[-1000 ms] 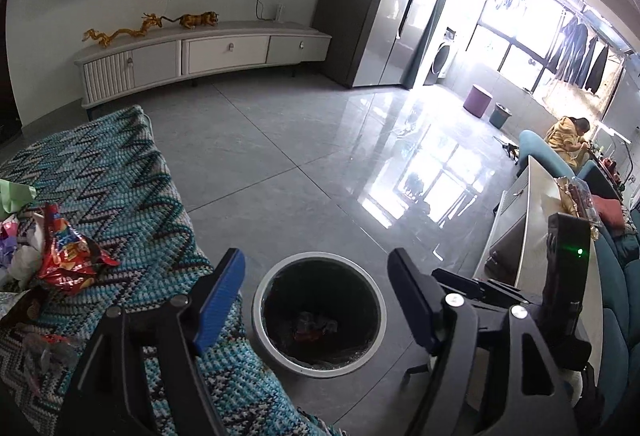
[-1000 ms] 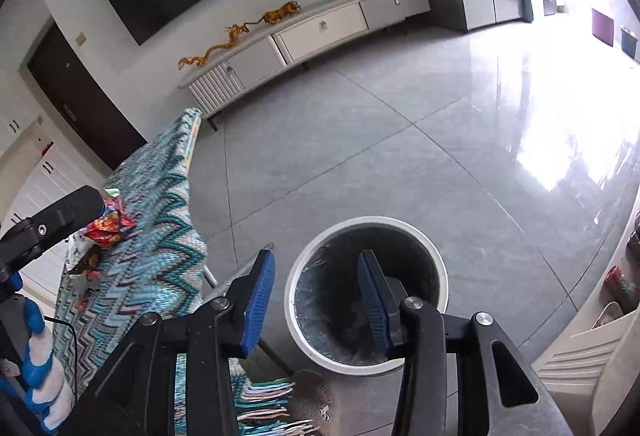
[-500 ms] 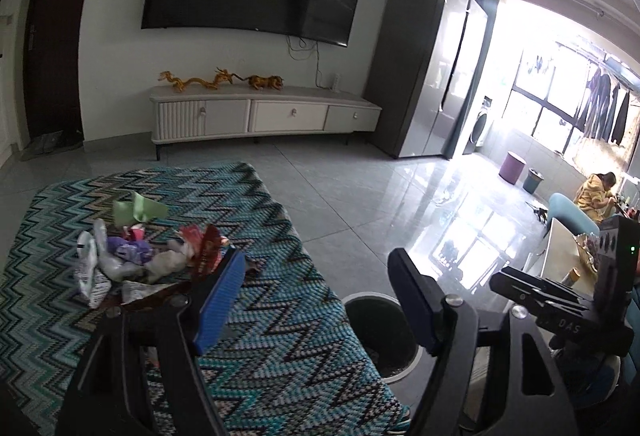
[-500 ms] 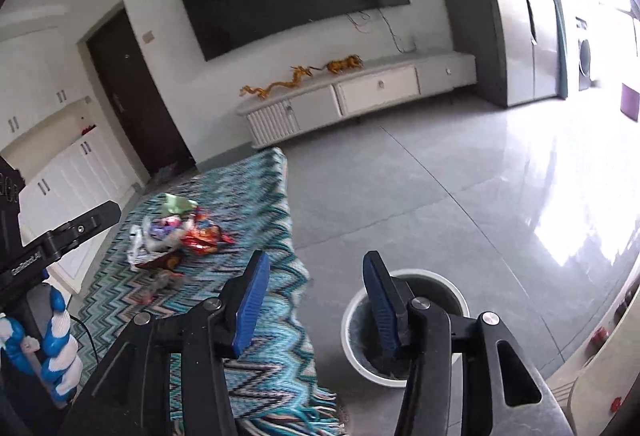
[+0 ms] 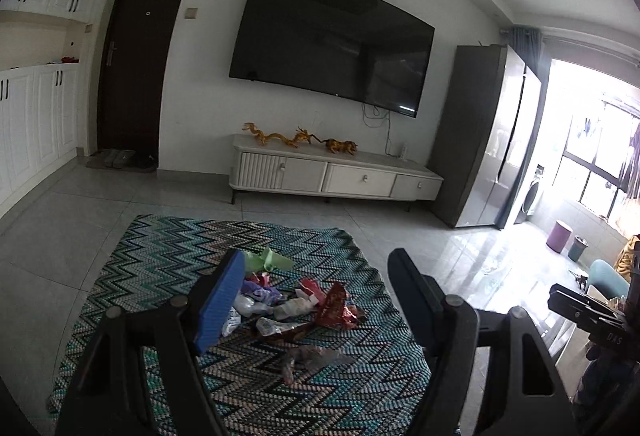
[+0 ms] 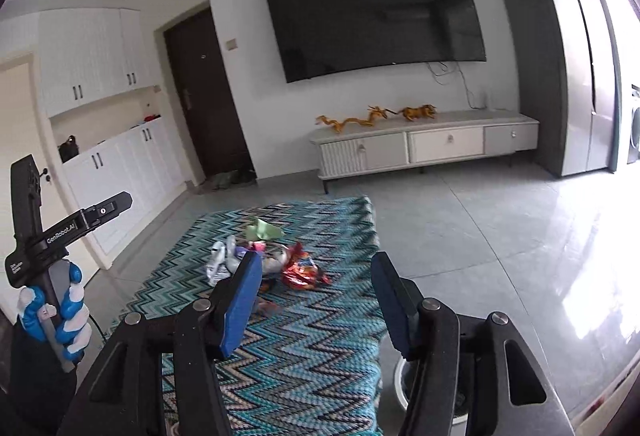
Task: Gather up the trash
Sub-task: 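Move both open tools back to the trash pile on the rug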
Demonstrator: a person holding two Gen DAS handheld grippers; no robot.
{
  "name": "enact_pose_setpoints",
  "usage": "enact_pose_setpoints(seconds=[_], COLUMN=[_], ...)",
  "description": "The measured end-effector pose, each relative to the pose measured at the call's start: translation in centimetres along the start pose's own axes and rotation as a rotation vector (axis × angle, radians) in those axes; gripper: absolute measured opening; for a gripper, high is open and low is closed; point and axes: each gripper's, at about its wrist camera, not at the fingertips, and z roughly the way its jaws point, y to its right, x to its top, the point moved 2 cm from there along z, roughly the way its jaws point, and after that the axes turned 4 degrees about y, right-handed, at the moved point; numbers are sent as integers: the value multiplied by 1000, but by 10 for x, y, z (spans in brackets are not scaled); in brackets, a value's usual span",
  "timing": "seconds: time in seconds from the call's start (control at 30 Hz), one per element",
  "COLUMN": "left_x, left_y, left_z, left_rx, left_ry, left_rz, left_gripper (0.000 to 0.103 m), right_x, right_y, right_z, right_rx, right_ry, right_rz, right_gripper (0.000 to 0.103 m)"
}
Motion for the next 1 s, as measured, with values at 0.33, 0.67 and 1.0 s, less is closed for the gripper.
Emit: enact_pose_setpoints(seconds=[0.33, 0.67, 1.0], left_x=[-10, -44, -91], left_y=[-36, -74, -121], left_z=[18, 84, 164], left_rx=[58, 113, 188], left_ry=[-36, -167, -319], left_rz=[-56, -107, -169], left_gripper=[73, 73, 73], right_x=[2, -14, -39], right_y=[-21, -13, -2], right_z=[32, 92, 190], right_rx=[58, 68, 73], right_ry=[-39, -138, -283], right_rz=[-28, -9, 33], right_gripper=[54, 57, 65])
